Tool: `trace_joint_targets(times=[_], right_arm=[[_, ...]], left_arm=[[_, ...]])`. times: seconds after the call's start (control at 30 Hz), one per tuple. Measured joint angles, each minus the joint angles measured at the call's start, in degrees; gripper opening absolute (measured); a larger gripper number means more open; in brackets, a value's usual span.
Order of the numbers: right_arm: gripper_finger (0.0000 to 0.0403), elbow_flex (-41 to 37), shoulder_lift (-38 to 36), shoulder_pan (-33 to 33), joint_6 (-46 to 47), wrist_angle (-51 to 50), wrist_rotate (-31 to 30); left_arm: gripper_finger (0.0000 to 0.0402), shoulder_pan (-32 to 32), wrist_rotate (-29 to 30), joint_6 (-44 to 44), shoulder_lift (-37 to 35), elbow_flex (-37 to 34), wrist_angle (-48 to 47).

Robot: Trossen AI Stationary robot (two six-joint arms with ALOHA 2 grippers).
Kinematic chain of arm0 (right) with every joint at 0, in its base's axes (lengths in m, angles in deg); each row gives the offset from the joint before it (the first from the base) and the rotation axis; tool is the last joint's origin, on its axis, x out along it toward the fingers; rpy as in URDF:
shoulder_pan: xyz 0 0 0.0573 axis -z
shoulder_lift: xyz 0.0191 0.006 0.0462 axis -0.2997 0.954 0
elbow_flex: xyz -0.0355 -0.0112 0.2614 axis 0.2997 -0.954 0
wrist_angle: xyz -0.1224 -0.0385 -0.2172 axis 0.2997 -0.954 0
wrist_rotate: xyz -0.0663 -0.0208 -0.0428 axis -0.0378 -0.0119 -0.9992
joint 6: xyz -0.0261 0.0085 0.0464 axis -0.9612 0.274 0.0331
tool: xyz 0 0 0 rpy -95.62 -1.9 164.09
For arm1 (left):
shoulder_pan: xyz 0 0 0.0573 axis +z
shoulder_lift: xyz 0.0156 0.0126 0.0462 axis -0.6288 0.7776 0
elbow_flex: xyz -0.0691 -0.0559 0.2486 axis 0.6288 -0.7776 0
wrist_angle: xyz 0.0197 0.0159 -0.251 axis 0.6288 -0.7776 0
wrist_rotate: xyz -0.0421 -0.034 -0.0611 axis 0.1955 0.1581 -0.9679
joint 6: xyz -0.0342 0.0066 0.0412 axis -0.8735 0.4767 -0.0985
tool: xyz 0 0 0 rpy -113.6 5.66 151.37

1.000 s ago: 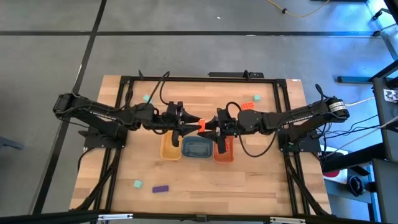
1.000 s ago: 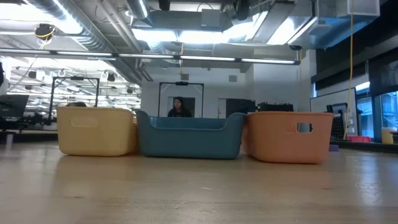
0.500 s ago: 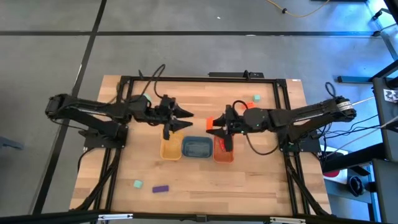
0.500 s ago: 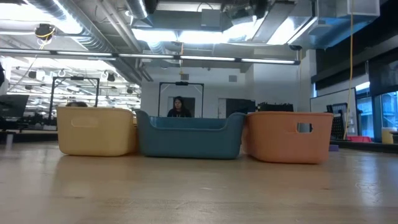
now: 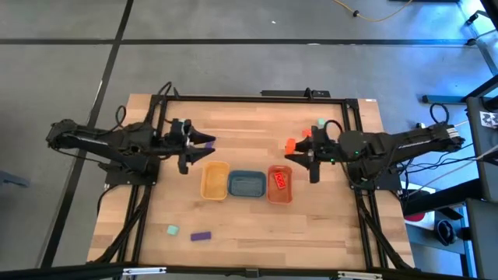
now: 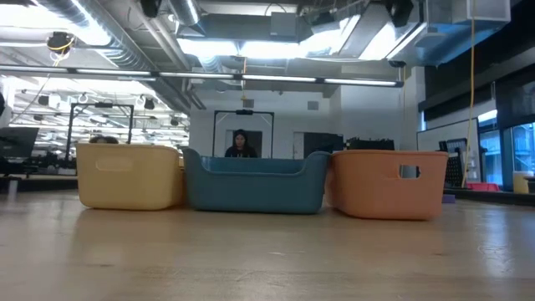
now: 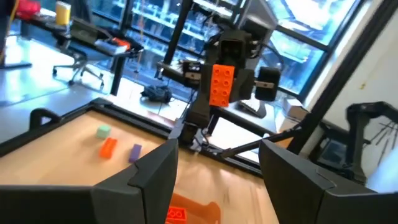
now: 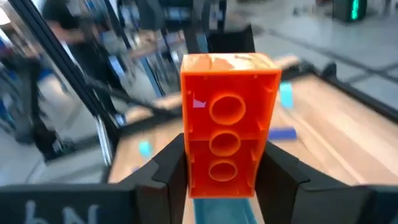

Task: Sort & place blocks by color
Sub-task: Put the bottom orange game piece into the orange bin

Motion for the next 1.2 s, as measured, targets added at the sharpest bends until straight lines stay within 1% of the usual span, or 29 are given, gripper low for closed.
trace_joint_targets(times=[0.1, 0.17, 0.53, 0.67, 0.77, 0.83, 0.9, 1.03, 1.2], right_arm=[[0.0139, -3.2, -1.6, 0.0, -0.1, 6.9, -0.1], [0.0139, -4.1, -1.9, 0.1, -0.1, 8.5, -0.1], [0.0139, -3.8, -1.8, 0.1, 0.1, 8.8, -0.1], [0.0139, -3.4, -0.9, 0.1, 4.1, 7.6, 1.4], [0.0139, 0.3, 3.3, -0.3, 9.9, -3.1, 3.7], [0.0139, 3.2, 7.7, -0.8, 13.3, -10.5, 5.8], [0.0139, 5.2, 12.4, -1.3, 16.6, -15.0, 8.5], [0.0139, 5.7, 21.0, -2.7, 24.4, -17.0, 14.0], [0.0139, 5.2, 29.7, -4.2, 36.1, -19.1, 15.5]], left_arm=[[0.0216, -0.4, 0.0, 1.0, -0.6, -0.4, 0.4], [0.0215, -0.4, 0.1, 0.9, -0.6, -0.4, 0.5], [0.0215, -0.4, 1.8, 0.9, -0.6, -0.4, 0.5], [0.0215, -0.4, 2.3, 0.9, -0.6, -0.4, 0.5], [0.0215, -0.4, 3.2, 0.9, -0.6, -0.4, 0.5], [0.0215, -0.4, 3.4, 0.9, -0.6, -0.4, 0.5], [0.0215, -0.4, 3.6, 0.9, -0.6, -0.4, 0.5], [0.0215, -0.4, 4.4, 0.9, -0.6, -0.4, 0.6], [0.0215, -0.4, 4.5, 0.9, -0.6, -0.4, 0.6]])
